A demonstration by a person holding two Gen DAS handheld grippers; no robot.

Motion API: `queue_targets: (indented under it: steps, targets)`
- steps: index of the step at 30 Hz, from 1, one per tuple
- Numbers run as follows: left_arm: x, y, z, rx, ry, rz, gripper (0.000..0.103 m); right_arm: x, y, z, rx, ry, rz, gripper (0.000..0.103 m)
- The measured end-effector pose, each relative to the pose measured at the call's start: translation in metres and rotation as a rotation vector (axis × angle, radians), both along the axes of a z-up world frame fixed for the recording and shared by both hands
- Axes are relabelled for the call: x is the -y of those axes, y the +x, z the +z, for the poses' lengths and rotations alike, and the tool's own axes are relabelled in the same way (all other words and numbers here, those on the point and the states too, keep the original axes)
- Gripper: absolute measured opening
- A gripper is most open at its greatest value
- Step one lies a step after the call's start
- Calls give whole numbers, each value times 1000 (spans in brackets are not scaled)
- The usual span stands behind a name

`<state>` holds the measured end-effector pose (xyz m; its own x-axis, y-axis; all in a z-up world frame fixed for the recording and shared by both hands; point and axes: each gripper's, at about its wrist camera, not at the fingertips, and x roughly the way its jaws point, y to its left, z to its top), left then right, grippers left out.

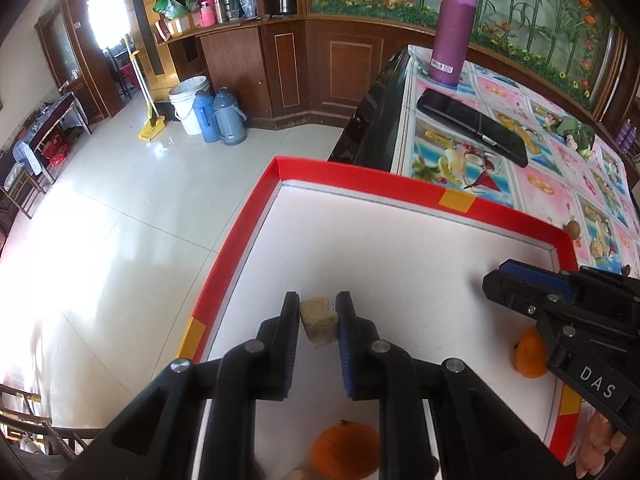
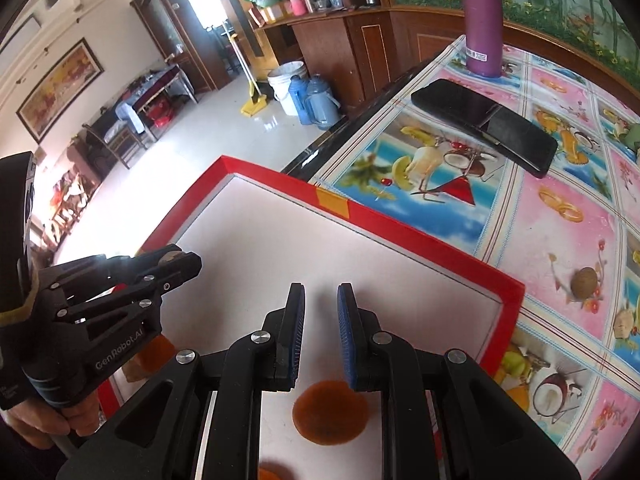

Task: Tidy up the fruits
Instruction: 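Carry the date and chunk over the tray and open both grippers, then grasp a red date with the right gripper while the left grasps a beige chunk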

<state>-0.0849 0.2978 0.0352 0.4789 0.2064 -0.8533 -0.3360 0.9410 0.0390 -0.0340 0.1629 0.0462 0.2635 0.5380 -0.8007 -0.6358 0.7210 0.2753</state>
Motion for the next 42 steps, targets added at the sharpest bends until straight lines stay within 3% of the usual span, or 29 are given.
queue_targets:
  steps: [13, 16, 18, 22, 28, 34, 42]
  targets:
    - [-1, -1, -6, -14, 7, 14, 22, -2, 3, -6, -26, -15, 8, 19]
    - [0, -1, -6, -22, 27, 20, 29, 3, 3, -5, -51, 29, 29, 32]
    - [0, -1, -5, -29, 26, 22, 40, 9, 2, -1, -37, 51, 38, 32]
    - [7, -6, 6, 1, 41, 31, 45, 33, 1, 14, -7, 152, 36, 32]
    - [32, -10, 38, 94, 84, 17, 59, 100, 15, 29, 28, 269, -61, 32]
    - [80, 2, 59, 153, 95, -87, 62, 191, 35, 26, 39, 285, -217, 32]
    - [146, 28, 58, 146, 63, -204, 62, 319, 55, 9, -6, 290, -470, 32]
